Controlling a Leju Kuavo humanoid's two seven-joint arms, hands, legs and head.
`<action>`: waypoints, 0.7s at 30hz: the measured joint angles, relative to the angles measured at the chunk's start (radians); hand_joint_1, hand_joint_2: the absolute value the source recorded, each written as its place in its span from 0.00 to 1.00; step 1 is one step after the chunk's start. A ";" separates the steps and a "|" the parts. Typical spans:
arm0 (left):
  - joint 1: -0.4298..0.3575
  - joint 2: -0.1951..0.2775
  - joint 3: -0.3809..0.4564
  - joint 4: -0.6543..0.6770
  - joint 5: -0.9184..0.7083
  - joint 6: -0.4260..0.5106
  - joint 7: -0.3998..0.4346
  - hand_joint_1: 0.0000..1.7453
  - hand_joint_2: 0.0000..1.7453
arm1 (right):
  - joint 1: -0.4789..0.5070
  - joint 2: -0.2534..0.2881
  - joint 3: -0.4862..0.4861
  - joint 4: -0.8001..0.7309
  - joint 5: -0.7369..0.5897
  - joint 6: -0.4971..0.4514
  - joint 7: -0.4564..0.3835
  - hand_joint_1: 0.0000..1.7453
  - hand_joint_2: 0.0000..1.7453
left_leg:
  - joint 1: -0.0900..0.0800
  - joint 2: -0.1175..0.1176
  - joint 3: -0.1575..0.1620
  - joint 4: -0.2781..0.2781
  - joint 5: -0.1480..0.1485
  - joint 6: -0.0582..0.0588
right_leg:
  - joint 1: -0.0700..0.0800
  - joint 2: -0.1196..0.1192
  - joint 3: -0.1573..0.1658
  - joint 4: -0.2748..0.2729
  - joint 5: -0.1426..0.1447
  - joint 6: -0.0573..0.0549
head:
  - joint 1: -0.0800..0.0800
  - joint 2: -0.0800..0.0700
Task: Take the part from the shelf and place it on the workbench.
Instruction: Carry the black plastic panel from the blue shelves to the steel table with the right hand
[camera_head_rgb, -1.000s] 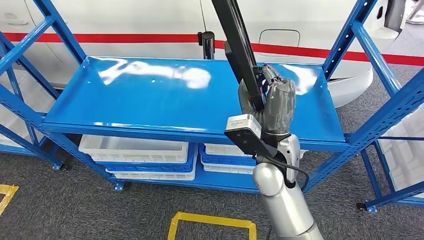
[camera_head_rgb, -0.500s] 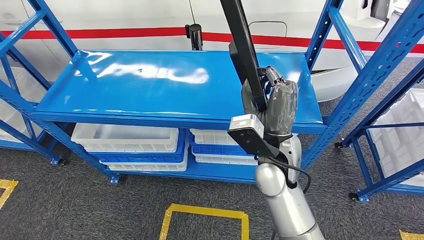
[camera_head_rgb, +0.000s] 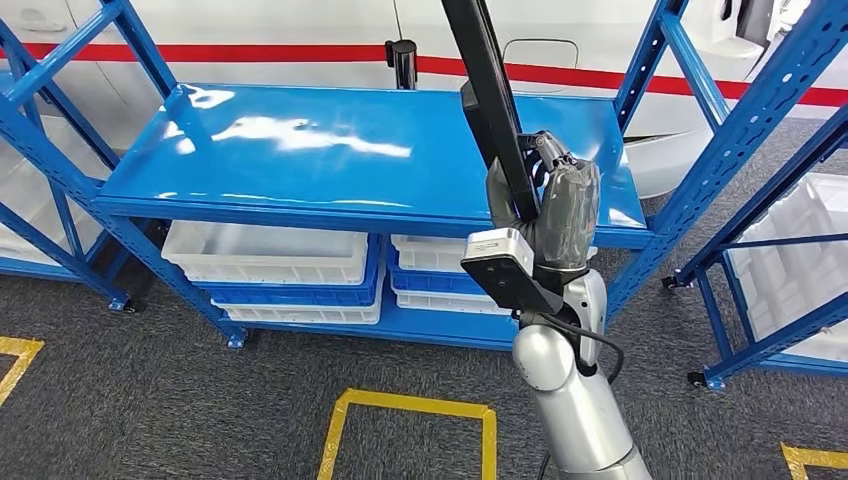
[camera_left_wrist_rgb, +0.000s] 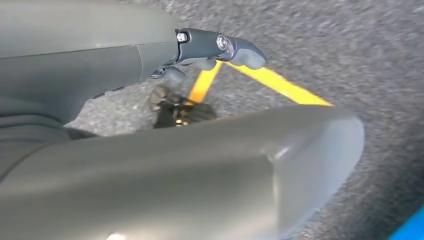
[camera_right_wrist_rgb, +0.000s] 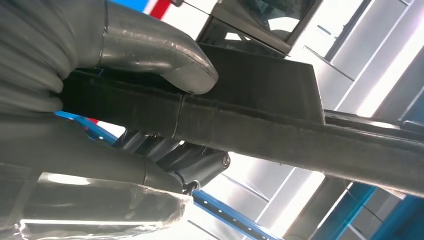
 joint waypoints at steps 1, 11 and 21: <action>0.000 -0.003 0.002 0.000 0.000 0.000 0.000 0.00 0.00 | 0.000 -0.001 0.000 0.001 0.000 0.000 0.000 1.00 1.00 | 0.003 0.001 -0.016 0.008 0.007 -0.009 | -0.004 -0.001 0.023 -0.017 0.016 0.014 | 0.000 0.000; 0.007 -0.007 0.005 0.000 -0.007 -0.012 -0.008 0.00 0.00 | 0.005 -0.004 -0.003 -0.002 -0.004 -0.009 -0.003 1.00 1.00 | 0.022 -0.009 -0.143 0.177 -0.061 -0.064 | -0.008 -0.004 0.130 -0.215 0.052 -0.030 | -0.008 0.000; 0.002 -0.002 0.004 -0.001 -0.027 -0.028 -0.022 0.00 0.00 | 0.033 -0.016 -0.009 -0.040 0.005 -0.021 -0.003 1.00 1.00 | 0.020 -0.017 0.058 0.106 -0.157 -0.043 | -0.004 0.000 0.033 -0.229 0.159 -0.014 | -0.010 0.000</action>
